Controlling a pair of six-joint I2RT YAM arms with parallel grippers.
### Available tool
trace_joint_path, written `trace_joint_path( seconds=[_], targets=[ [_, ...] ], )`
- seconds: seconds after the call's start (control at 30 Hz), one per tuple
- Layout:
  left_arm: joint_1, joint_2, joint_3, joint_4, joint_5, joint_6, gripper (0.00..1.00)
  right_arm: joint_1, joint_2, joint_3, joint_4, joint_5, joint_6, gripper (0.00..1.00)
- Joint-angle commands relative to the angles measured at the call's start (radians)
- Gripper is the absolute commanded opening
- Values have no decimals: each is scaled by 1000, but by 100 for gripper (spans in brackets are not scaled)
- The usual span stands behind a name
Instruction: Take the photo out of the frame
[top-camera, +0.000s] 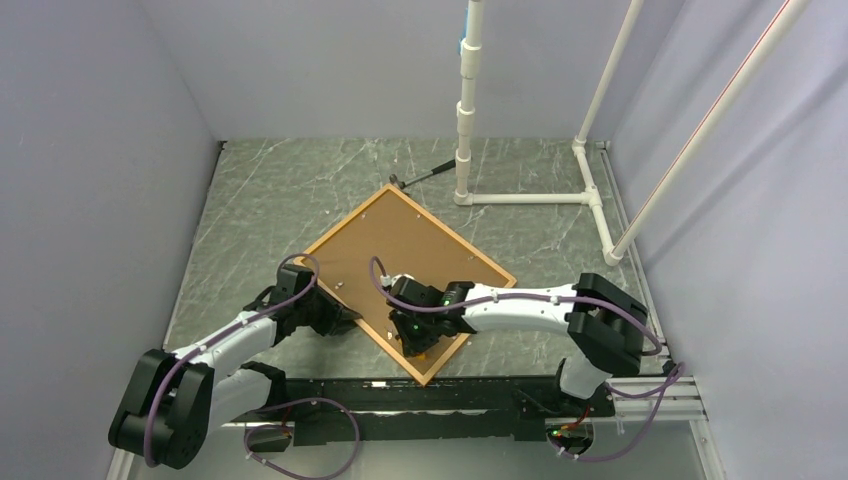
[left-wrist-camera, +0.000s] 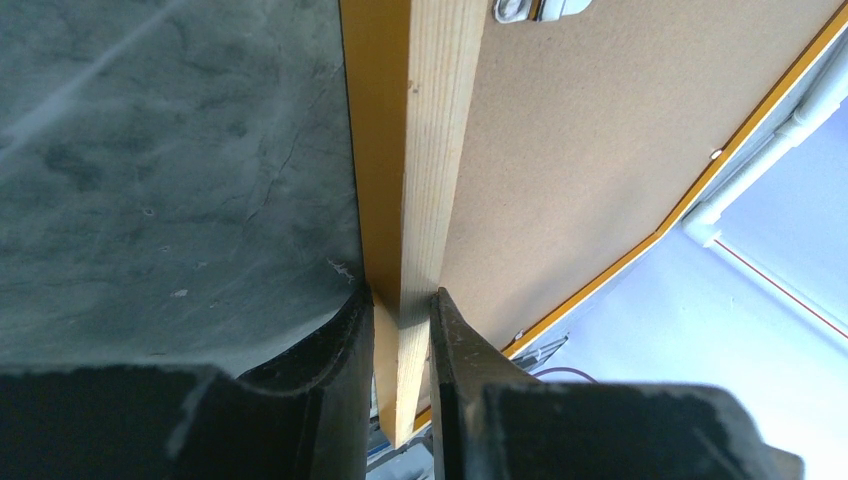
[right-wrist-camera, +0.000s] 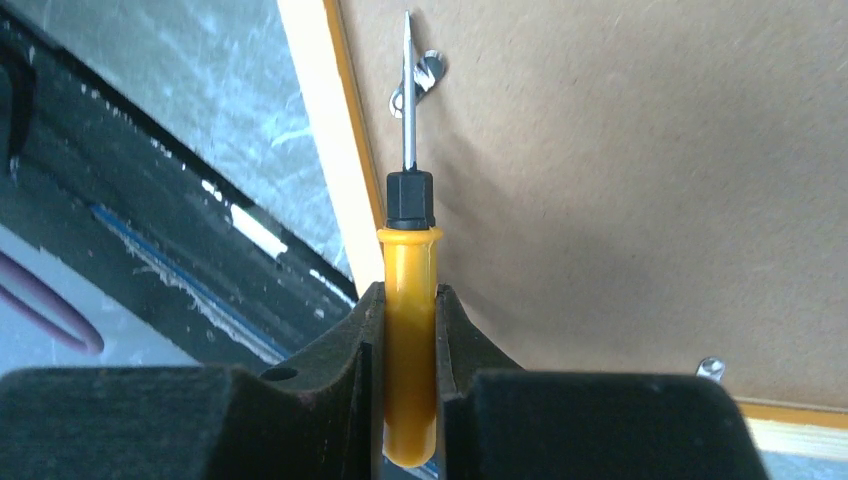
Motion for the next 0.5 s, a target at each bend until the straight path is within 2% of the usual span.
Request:
trace_joint_path(
  seconds=[0.0, 0.13, 0.47],
  targets=[
    [-15, 28, -37, -37, -66, 9, 0, -8, 34, 48, 36, 102, 36, 0],
    [-14, 29, -37, -35, -68, 9, 0, -7, 36, 82, 10, 133, 37, 0],
    [-10, 63, 33, -82, -125, 75, 0, -33, -133, 79, 0, 123, -25, 0]
  ],
)
